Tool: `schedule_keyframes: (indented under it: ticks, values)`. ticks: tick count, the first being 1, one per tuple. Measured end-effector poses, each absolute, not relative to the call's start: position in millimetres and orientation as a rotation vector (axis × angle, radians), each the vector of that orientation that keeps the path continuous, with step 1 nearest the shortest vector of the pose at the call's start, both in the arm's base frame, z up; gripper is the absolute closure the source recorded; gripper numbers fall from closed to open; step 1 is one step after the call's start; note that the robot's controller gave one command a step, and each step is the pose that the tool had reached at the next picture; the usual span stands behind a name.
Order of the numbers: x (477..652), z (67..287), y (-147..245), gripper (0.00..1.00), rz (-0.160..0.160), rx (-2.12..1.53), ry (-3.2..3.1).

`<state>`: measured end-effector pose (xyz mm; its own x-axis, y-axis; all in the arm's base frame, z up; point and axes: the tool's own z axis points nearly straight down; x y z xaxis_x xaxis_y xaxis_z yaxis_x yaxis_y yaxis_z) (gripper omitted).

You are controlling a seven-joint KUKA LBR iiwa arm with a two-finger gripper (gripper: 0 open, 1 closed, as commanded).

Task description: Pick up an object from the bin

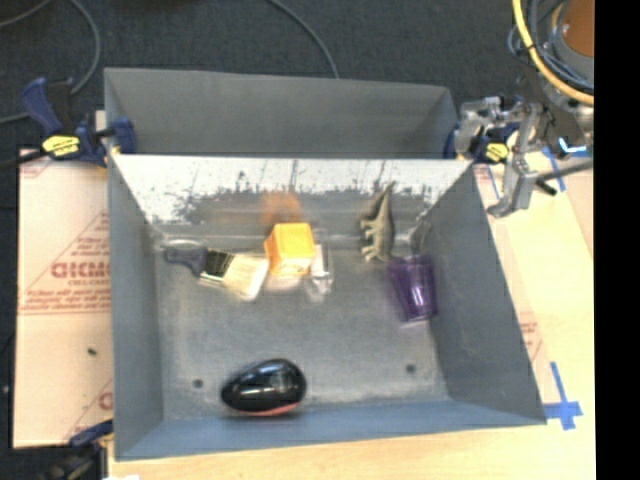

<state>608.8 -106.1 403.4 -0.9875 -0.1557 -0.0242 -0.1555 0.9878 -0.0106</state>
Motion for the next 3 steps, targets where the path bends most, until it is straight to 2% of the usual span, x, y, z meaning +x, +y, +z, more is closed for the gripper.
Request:
schedule_keyframes:
  ticks: [1,2,3]
  values:
    - [652.1,476,-106,0.00,-0.014,-0.324,3.104]
    - [584.6,472,-112,0.00,-0.015,-0.283,3.101]
    - [644.8,472,-92,1.00,-0.016,-0.310,3.098]
